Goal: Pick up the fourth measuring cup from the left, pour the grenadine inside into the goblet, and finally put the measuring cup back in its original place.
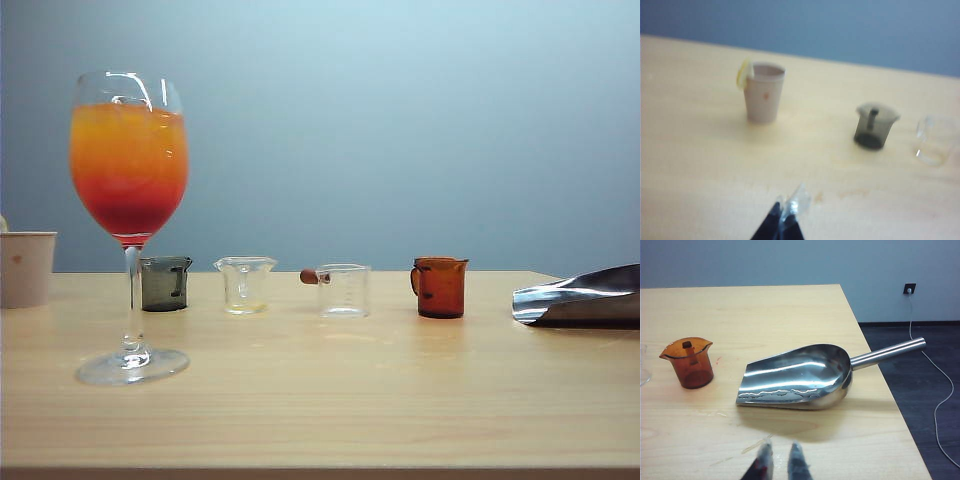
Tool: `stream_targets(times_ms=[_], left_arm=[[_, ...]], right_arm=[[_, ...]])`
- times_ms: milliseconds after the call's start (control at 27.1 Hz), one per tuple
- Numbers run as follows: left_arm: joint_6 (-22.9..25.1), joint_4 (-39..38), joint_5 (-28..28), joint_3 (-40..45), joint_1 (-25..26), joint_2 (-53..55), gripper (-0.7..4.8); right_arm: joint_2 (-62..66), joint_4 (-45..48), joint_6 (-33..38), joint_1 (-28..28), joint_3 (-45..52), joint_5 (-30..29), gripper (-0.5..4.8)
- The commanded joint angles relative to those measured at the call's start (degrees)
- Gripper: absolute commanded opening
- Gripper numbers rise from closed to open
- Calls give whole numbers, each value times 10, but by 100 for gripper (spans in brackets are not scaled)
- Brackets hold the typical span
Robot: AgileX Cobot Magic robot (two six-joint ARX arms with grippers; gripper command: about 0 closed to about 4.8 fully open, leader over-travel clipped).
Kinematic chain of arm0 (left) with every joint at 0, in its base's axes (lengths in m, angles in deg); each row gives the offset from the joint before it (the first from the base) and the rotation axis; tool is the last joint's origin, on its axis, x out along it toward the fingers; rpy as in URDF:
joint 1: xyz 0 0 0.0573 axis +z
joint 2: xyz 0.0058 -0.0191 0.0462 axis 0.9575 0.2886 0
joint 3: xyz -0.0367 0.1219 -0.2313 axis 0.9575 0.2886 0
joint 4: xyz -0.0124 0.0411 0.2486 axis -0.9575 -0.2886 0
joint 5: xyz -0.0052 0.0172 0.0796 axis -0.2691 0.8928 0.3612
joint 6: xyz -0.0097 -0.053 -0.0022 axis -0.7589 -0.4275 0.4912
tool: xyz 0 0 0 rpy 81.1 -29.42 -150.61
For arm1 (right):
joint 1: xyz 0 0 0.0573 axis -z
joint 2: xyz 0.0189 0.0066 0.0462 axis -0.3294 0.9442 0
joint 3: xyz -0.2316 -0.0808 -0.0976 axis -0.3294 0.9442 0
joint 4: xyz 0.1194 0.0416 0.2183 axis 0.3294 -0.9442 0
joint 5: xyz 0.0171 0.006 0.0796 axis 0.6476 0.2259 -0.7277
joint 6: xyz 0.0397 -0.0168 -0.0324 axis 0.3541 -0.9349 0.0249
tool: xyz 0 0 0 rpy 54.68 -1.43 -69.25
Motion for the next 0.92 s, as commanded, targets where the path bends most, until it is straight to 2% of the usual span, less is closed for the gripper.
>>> stream_targets(times_ms=[37,111,369,627,922], left_arm=[[1,2,0,23,1,0,-5],[0,-41,0,23,1,0,-4],[0,-44,0,23,1,0,-4],[0,-43,0,22,1,0,-4],[0,-44,0,22,1,0,-4]], right_arm=[[0,8,1,0,-3,1,49],[0,7,1,0,-3,1,49],[-4,7,1,3,-2,1,50],[-7,53,-2,87,69,-5,49],[-7,59,-2,111,69,-5,49]])
